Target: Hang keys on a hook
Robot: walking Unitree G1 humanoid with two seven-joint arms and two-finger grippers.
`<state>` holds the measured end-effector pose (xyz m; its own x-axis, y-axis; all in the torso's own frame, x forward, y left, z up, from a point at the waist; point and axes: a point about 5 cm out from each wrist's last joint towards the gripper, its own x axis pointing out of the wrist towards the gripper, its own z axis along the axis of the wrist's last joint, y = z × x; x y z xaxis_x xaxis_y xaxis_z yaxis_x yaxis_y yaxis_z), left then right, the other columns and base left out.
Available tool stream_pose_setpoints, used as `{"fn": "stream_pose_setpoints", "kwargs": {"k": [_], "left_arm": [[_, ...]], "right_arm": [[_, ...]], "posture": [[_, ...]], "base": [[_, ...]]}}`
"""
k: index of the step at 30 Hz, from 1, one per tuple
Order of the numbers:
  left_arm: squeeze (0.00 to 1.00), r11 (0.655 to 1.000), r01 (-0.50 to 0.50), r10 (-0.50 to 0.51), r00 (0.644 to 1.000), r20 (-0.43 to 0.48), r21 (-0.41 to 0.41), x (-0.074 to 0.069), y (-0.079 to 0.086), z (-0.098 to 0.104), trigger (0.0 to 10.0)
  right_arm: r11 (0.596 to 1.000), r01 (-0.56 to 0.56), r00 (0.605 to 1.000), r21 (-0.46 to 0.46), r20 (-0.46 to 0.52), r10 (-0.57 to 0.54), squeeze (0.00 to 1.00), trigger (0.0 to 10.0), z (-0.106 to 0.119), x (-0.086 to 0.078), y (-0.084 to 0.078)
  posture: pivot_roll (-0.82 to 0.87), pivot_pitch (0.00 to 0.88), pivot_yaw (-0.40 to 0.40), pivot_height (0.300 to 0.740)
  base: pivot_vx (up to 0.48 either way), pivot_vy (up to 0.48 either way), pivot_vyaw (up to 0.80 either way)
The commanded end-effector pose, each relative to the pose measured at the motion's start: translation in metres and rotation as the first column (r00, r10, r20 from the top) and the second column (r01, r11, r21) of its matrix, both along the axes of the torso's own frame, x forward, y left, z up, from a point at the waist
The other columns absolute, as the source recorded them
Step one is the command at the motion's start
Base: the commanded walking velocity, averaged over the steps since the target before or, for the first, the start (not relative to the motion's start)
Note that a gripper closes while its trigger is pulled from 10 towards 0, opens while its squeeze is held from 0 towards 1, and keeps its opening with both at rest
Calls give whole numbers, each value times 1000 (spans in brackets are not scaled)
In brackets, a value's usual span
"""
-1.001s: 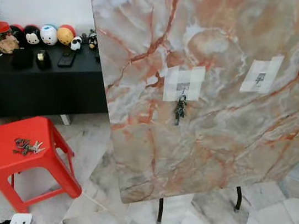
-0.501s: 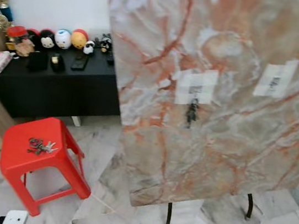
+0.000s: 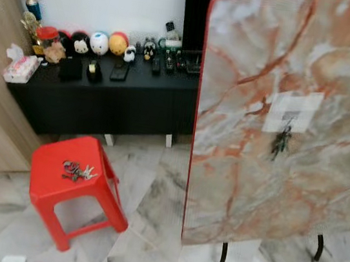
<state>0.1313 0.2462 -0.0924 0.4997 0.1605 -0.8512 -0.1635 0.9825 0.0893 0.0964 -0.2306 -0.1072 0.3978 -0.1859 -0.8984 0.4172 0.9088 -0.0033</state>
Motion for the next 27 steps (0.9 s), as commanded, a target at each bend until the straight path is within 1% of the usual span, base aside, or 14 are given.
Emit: {"fn": "stream_pose_setpoints", "kwargs": {"k": [1, 5, 11, 17, 19, 21, 23, 25, 26, 27], "left_arm": [[0, 999, -3, 4, 1000, -13, 35, -3, 9, 1, 10000], [0, 999, -10, 10, 1000, 0, 37, 3, 11, 4, 10000], [0, 999, -21, 20, 1000, 8, 38, 7, 14, 6, 10000], [0, 999, -26, 26, 1000, 11, 41, 8, 20, 8, 10000], [0, 999, -30, 30, 999, 14, 43, 8, 23, 10, 10000], [0, 998, -34, 33, 999, 17, 46, 9, 26, 11, 10000], [0, 998, -34, 34, 999, 18, 46, 9, 26, 11, 10000], [0, 999, -33, 32, 999, 25, 43, 11, 24, 11, 10000], [0, 999, -33, 32, 999, 26, 42, 11, 24, 11, 10000], [0, 999, -31, 30, 999, 26, 40, 11, 22, 10, 10000]], "right_arm": [[1000, 2, 1000, 13, 5, -2, 0, 10000, -1, 2, 6], [1000, -6, 1000, 7, 21, 5, 0, 10000, 1, 3, 0], [1000, -7, 999, -10, 40, 7, 0, 10000, 5, 7, -10], [1000, -14, 999, -10, 47, 15, 0, 10000, 6, 9, -11], [1000, -17, 999, -8, 49, 18, 0, 10000, 5, 10, -9], [1000, -29, 998, -2, 48, 29, 0, 10000, 4, 11, -2], [999, -32, 998, 0, 48, 32, 0, 10000, 4, 12, 0], [999, -41, 998, 8, 51, 41, 0, 10000, 3, 18, 11], [999, -43, 998, 9, 52, 42, 0, 10000, 3, 19, 13], [999, -48, 997, 13, 55, 47, 0, 10000, 2, 22, 18]], "posture": [[-64, 0, 80, 740], [-54, 0, 70, 740], [-45, 0, 61, 740], [-48, 0, 62, 740], [-49, 0, 61, 740], [-47, 0, 58, 740], [-47, 0, 57, 740], [-47, 0, 56, 740], [-47, 0, 56, 740], [-46, 0, 55, 740]], "base": [[0, 480, 0], [0, 480, 0], [0, 480, 0], [0, 480, 0], [0, 480, 0], [0, 480, 0], [0, 480, 0], [0, 480, 0], [0, 480, 0], [0, 480, 0]]}}
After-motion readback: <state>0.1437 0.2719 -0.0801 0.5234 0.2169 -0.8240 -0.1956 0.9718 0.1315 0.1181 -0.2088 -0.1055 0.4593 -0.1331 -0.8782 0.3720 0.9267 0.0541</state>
